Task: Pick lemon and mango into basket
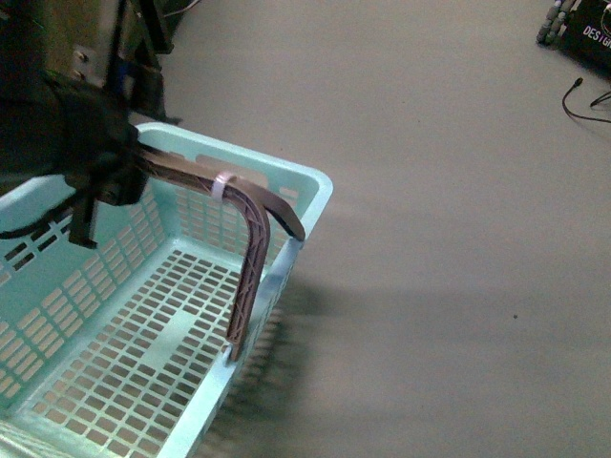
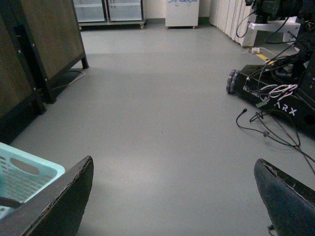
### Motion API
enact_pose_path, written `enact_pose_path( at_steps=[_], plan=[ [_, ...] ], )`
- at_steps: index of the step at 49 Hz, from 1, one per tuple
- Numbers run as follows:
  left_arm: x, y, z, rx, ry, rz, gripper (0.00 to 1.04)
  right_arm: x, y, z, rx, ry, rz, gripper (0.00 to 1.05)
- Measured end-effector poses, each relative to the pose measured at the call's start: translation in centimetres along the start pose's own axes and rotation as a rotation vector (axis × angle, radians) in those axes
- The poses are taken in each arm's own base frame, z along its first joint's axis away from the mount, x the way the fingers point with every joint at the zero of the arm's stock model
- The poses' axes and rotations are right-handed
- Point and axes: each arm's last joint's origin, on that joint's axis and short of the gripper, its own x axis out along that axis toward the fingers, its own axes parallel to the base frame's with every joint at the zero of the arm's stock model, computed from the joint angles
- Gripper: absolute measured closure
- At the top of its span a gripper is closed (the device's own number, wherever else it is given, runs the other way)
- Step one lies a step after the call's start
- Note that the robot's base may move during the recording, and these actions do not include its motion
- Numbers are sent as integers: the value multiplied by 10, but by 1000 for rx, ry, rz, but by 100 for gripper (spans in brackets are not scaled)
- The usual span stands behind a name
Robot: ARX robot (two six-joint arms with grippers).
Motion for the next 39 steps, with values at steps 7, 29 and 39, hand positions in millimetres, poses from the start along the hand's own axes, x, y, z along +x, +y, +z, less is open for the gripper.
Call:
enact_pose_path(
  at_steps=[7, 29, 39],
  plan=[
    [-57, -18, 17, -72, -4, -99, 74, 0, 0, 0, 0, 0, 0, 9],
    [-205, -53, 59, -192, -37, -349, 75, 0, 0, 0, 0, 0, 0, 9],
    [-225, -60, 66, -167, -76, -386, 75, 0, 0, 0, 0, 0, 0, 9]
  ],
)
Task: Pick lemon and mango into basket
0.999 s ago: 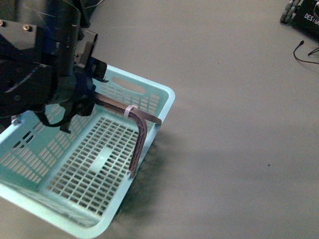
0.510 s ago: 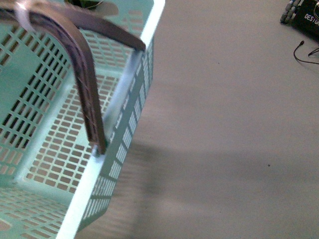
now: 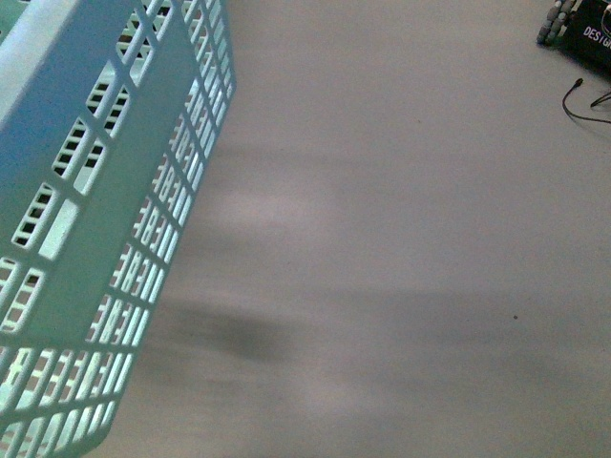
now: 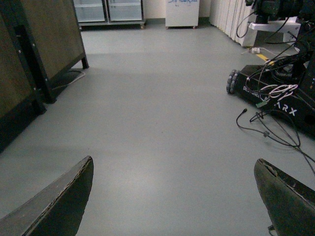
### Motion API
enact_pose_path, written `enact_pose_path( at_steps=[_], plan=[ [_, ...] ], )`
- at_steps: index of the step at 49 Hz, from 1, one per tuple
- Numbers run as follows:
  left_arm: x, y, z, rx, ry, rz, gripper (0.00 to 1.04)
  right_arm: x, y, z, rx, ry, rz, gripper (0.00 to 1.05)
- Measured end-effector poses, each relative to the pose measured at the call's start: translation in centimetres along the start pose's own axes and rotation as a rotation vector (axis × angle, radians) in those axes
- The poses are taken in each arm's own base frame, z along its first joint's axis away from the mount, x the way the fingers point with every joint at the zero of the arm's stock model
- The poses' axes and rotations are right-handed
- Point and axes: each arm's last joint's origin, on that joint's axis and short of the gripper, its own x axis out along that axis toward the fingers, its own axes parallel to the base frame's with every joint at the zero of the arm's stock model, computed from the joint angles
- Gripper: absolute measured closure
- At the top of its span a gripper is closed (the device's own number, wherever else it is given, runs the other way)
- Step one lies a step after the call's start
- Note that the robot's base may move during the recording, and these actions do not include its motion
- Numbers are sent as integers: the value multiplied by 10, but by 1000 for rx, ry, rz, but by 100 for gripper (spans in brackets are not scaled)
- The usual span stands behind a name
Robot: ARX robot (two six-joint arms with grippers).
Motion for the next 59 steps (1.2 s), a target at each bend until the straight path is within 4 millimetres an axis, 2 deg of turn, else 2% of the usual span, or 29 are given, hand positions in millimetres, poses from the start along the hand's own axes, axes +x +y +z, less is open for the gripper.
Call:
enact_pose_path(
  at_steps=[59],
  plan=[
    [0, 0, 0, 0, 8, 3, 75, 0, 0, 0, 0, 0, 0, 9]
  ],
)
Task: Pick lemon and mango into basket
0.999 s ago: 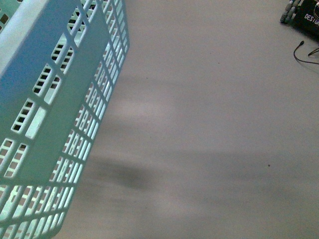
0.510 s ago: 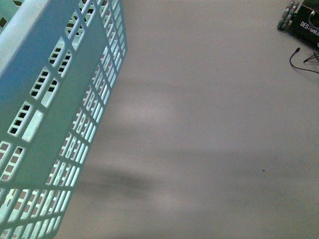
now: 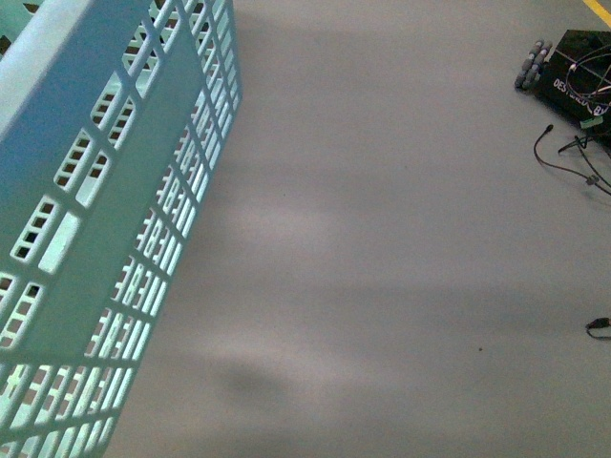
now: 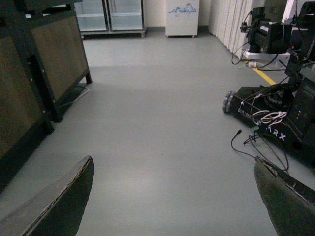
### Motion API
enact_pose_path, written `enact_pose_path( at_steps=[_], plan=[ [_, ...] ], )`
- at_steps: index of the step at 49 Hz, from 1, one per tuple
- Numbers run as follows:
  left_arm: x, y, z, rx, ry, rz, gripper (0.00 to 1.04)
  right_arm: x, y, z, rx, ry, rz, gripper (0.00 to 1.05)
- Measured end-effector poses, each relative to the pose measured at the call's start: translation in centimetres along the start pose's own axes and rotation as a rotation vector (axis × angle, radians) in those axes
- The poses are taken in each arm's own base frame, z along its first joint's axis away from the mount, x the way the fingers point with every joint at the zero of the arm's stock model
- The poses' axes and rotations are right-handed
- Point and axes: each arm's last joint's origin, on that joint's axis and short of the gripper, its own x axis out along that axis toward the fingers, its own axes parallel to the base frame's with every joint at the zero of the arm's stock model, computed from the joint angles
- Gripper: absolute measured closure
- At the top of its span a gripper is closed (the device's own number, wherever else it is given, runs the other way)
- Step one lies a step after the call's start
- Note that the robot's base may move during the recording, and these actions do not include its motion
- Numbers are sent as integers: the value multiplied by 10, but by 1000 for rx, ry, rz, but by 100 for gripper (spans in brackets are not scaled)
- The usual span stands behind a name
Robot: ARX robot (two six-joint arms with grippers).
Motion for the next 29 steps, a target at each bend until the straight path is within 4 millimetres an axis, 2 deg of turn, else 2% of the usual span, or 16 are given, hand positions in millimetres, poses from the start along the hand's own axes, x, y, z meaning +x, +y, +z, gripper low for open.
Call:
enact_pose_path(
  at_steps=[29],
  plan=[
    [0, 0, 0, 0, 0, 0, 75, 0, 0, 0, 0, 0, 0, 9]
  ],
)
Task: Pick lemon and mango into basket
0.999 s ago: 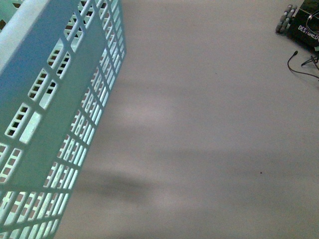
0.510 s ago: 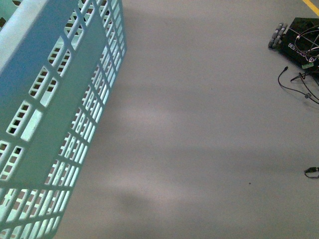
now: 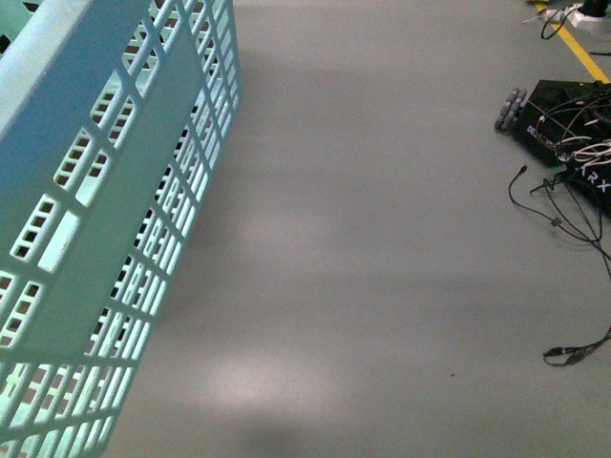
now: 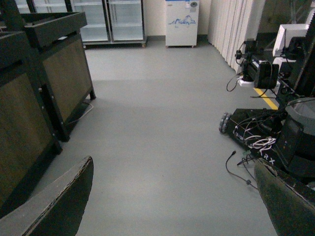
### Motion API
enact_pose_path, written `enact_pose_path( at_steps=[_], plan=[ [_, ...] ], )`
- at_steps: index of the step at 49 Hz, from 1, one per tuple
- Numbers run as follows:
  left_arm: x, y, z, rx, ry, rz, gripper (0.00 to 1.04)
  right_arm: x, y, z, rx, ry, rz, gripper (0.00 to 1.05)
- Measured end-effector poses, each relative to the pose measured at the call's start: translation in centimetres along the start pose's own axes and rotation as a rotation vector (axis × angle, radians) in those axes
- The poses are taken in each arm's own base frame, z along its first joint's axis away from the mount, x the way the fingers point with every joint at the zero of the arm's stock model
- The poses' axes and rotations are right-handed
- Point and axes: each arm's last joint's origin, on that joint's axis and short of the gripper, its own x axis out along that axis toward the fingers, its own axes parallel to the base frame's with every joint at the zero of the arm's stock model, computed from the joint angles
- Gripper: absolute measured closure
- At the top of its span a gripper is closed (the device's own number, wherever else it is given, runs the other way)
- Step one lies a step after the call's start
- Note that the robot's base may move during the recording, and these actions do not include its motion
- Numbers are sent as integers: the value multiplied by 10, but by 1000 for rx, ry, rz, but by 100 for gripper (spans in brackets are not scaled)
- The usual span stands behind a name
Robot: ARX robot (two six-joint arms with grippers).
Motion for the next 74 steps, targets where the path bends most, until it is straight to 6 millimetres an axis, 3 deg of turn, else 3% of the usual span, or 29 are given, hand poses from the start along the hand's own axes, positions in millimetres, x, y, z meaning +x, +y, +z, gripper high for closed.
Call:
enact_pose_path(
  at_steps=[74],
  plan=[
    [0, -1, 0, -6, 4, -3, 75, 0, 0, 0, 0, 0, -4, 9]
  ],
)
